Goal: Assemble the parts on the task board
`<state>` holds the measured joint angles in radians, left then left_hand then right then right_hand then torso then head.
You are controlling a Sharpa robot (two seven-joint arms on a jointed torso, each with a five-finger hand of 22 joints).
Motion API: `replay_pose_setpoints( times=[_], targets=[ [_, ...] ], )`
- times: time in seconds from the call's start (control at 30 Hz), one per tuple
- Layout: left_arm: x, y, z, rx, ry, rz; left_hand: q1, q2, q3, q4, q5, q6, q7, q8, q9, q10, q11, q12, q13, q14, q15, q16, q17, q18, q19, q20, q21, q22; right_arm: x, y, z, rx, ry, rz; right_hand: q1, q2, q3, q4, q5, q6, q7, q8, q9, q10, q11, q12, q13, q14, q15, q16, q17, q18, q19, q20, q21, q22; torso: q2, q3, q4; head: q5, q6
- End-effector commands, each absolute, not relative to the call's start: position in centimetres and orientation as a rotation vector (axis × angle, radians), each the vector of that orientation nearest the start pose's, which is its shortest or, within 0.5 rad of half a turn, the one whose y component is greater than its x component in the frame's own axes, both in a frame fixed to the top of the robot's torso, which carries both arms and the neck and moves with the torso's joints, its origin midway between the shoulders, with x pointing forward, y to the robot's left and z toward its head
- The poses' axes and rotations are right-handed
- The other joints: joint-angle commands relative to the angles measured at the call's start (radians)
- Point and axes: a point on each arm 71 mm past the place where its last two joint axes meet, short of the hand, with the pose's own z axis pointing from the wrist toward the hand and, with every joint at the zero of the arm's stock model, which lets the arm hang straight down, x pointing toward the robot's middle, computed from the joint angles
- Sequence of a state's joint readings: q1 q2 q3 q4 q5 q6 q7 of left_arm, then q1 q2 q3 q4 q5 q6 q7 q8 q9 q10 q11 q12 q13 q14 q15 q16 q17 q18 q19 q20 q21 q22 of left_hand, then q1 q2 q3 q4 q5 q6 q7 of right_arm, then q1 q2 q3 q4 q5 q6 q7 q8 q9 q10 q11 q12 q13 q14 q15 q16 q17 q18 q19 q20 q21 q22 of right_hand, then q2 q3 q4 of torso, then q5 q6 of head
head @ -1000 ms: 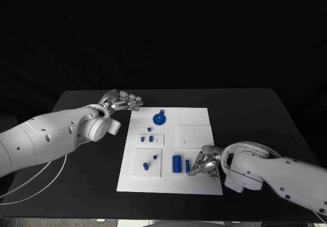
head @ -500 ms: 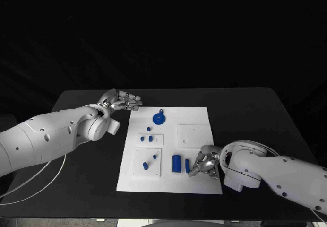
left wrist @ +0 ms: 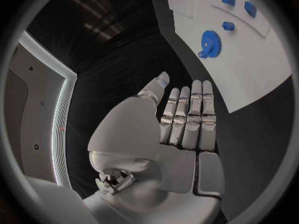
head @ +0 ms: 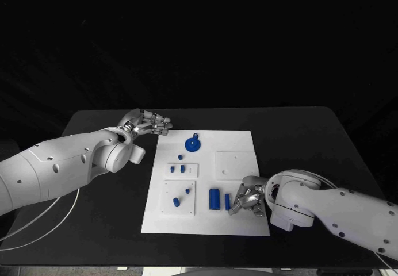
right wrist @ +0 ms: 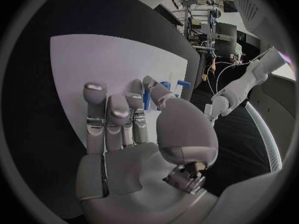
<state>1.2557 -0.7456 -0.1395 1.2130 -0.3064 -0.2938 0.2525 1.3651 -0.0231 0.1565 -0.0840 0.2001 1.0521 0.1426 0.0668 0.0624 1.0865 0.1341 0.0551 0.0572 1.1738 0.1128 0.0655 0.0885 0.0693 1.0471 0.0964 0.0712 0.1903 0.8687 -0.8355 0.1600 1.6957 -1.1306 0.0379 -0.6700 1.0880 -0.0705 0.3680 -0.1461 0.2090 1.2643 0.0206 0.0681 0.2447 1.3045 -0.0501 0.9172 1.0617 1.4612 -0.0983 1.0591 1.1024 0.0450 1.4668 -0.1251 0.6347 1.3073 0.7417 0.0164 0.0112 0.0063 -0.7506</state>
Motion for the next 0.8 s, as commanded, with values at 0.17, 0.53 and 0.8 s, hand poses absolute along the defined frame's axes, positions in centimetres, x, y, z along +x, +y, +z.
replay_pose_setpoints(
  times=[0.17, 0.53, 0.8],
  targets=[
    [53.9, 25.2, -20.4, -0.858, 1.589, -1.166, -0.001, 0.005, 0.000, 0.007, -0.005, -0.006, -0.002, -0.003, 0.000, -0.003, 0.003, 0.005, 0.001, -0.002, 0.000, -0.002, 0.001, -0.010, 0.006, -0.001, 0.006, -0.001, 39.7, -18.3, -29.2, 0.351, 2.478, 0.473, 0.007, -0.063, -0.137, 0.077, 0.010, -0.033, 0.013, -0.004, -0.015, -0.029, 0.007, -0.021, -0.019, -0.009, 0.004, -0.022, -0.017, 0.002, 0.025, 0.006, -0.040, 0.067, 0.000, 0.0011, -0.0010, -0.001, 0.003],
    [53.9, 25.3, -20.4, -0.869, 1.581, -1.166, -0.001, 0.003, 0.001, 0.005, -0.005, -0.005, -0.002, -0.003, 0.000, -0.003, 0.004, 0.005, 0.001, -0.002, 0.000, -0.002, 0.001, -0.010, 0.006, -0.001, 0.007, -0.003, 40.1, -19.1, -28.3, 0.391, 2.492, 0.627, 0.113, -0.077, -0.419, 0.217, 0.031, -0.134, 0.047, -0.004, 0.009, -0.107, 0.032, -0.047, -0.089, -0.046, 0.019, -0.083, -0.073, 0.022, 0.008, 0.024, -0.214, 0.040, -0.005, -0.0021, -0.0067, -0.008, 0.025],
    [53.9, 25.6, -20.3, -0.904, 1.557, -1.167, -0.001, 0.003, 0.002, 0.004, -0.006, -0.002, -0.003, -0.003, 0.000, 0.007, 0.000, 0.005, 0.001, 0.002, -0.001, -0.002, 0.001, -0.011, 0.008, -0.002, 0.008, -0.004, 43.8, -20.5, -26.5, 0.511, 2.317, 0.848, 0.132, -0.051, -0.426, 0.218, 0.027, -0.118, 0.044, -0.004, 0.021, -0.123, 0.031, -0.061, -0.113, -0.062, 0.019, -0.112, -0.096, 0.023, -0.003, 0.025, -0.297, 0.027, -0.022, -0.0052, -0.0136, -0.015, 0.055]
  ],
)
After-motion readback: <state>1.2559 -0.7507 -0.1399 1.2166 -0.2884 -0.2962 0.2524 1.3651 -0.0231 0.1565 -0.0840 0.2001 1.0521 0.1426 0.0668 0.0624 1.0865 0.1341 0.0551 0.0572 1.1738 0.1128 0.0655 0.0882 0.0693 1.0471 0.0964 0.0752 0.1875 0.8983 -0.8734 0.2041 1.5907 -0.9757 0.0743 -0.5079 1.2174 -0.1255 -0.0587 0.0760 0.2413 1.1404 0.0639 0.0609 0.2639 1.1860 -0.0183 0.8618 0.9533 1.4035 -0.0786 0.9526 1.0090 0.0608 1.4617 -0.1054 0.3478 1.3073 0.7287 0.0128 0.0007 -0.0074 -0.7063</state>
